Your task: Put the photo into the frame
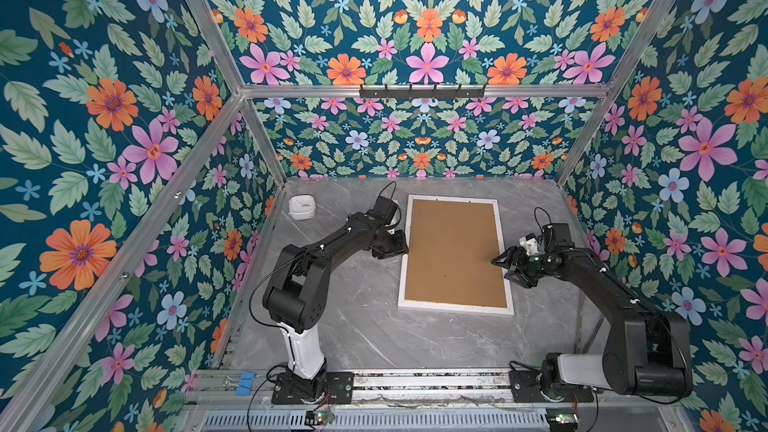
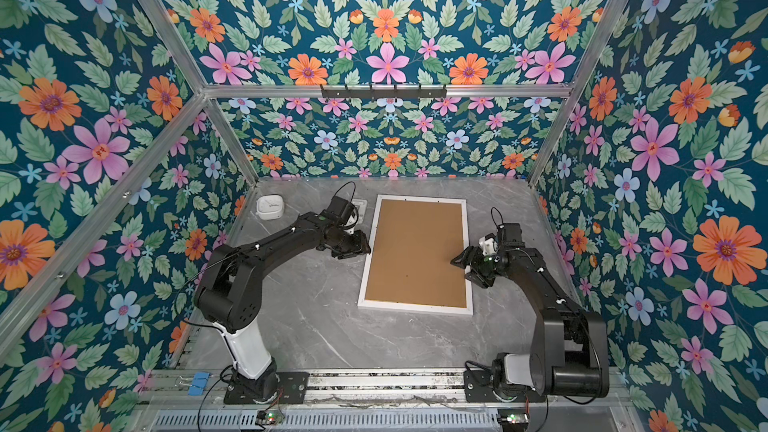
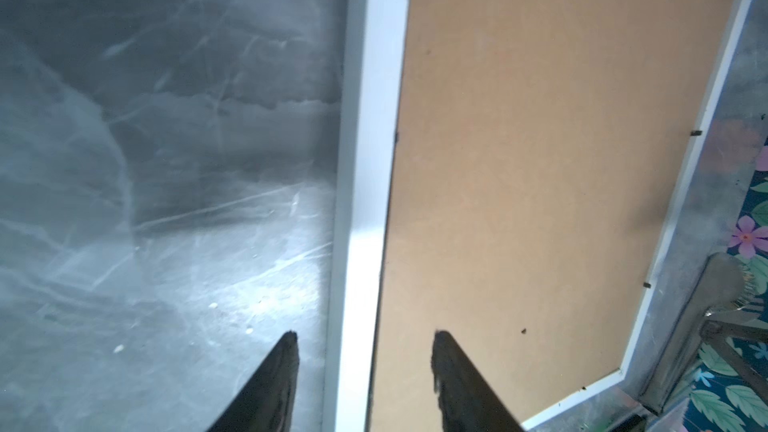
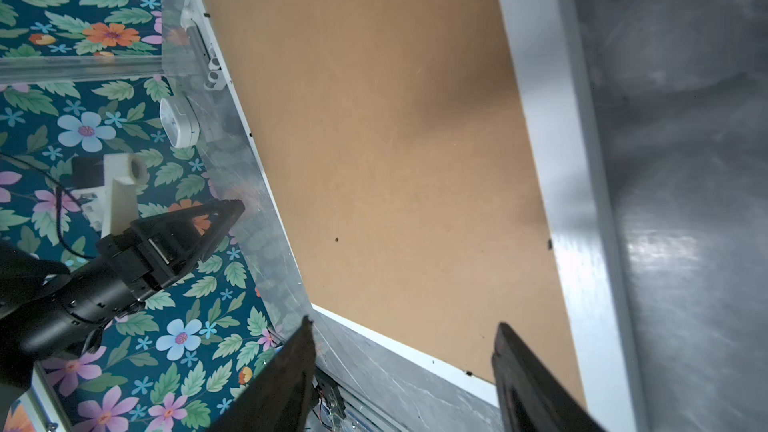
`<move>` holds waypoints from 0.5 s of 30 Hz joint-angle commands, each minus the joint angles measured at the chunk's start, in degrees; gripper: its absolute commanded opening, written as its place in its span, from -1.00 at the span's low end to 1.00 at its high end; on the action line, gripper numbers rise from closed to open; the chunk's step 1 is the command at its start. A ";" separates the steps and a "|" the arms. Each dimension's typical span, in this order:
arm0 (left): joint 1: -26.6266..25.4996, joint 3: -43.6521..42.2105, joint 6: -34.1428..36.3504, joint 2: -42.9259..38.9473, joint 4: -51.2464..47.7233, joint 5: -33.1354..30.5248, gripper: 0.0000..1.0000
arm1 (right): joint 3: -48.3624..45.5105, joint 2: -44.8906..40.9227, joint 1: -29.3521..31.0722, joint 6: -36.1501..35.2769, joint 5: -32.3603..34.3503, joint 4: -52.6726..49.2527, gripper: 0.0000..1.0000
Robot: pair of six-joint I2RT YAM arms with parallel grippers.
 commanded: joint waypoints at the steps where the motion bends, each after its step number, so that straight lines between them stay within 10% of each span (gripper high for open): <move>1: 1.73 -2.34 0.03 -1.56 2.29 2.58 0.10 | 0.81 -1.89 2.92 -1.13 2.87 -2.87 0.38; 15: 2.31 -8.65 -0.84 -1.79 8.01 6.62 0.08 | 2.52 -5.42 27.34 5.09 12.39 -5.23 0.59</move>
